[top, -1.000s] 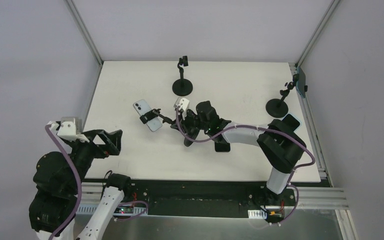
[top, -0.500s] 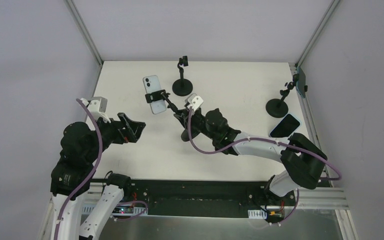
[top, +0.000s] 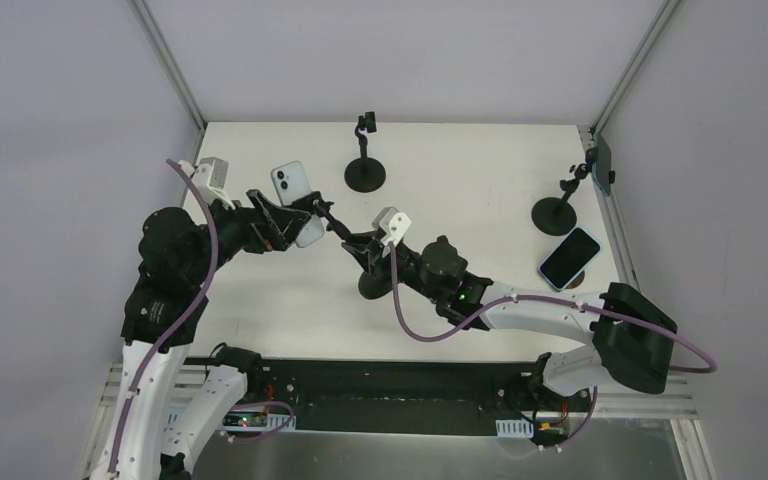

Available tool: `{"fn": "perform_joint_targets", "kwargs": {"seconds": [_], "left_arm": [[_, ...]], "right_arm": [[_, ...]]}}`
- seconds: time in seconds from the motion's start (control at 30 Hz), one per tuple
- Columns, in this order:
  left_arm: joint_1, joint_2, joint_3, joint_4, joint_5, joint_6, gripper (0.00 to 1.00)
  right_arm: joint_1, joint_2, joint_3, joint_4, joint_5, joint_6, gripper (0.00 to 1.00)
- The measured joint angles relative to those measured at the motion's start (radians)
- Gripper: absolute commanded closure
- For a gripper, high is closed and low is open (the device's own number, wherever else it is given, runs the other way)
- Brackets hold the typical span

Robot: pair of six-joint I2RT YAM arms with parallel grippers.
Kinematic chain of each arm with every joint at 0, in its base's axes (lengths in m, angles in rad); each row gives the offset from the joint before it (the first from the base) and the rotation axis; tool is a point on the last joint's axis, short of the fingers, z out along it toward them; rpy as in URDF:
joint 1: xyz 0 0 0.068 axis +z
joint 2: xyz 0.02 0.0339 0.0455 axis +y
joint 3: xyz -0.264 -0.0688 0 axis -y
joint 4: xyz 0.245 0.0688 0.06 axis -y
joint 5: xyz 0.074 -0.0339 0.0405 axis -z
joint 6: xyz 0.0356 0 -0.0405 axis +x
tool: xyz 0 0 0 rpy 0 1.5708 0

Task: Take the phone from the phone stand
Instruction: Adjust the phone stand with the phone at the center of the board.

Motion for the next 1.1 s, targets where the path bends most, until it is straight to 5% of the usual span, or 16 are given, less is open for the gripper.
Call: {"fn": "perform_joint_targets", "kwargs": {"seconds": [0.13, 0.33, 0.73, 0.97, 1.1], "left_arm": [[0.0, 0.021, -0.011, 0.025, 0.014, -0.013, 0.26], [0.0, 0.021, -0.039, 0.038, 0.013, -0.015, 0.27], [0.0, 0.063, -0.039, 0.059, 0.013, -0.018, 0.48], [0.0, 0.091, -0.035, 0.058, 0.008, -0.023, 0.93], [-0.001, 0.107, -0.024, 0.056, 0.012, -0.028, 1.0]], "right_arm": [[0.013, -0.025, -0.023, 0.01, 0.0, -0.001, 1.0], [0.024, -0.039, -0.047, 0.02, -0.005, -0.01, 1.0], [0.074, -0.094, -0.071, 0.022, -0.047, -0.02, 1.0], [0.1, -0.099, -0.082, 0.024, -0.054, -0.055, 1.0], [0.107, -0.102, -0.093, 0.03, -0.042, -0.072, 1.0]]}}
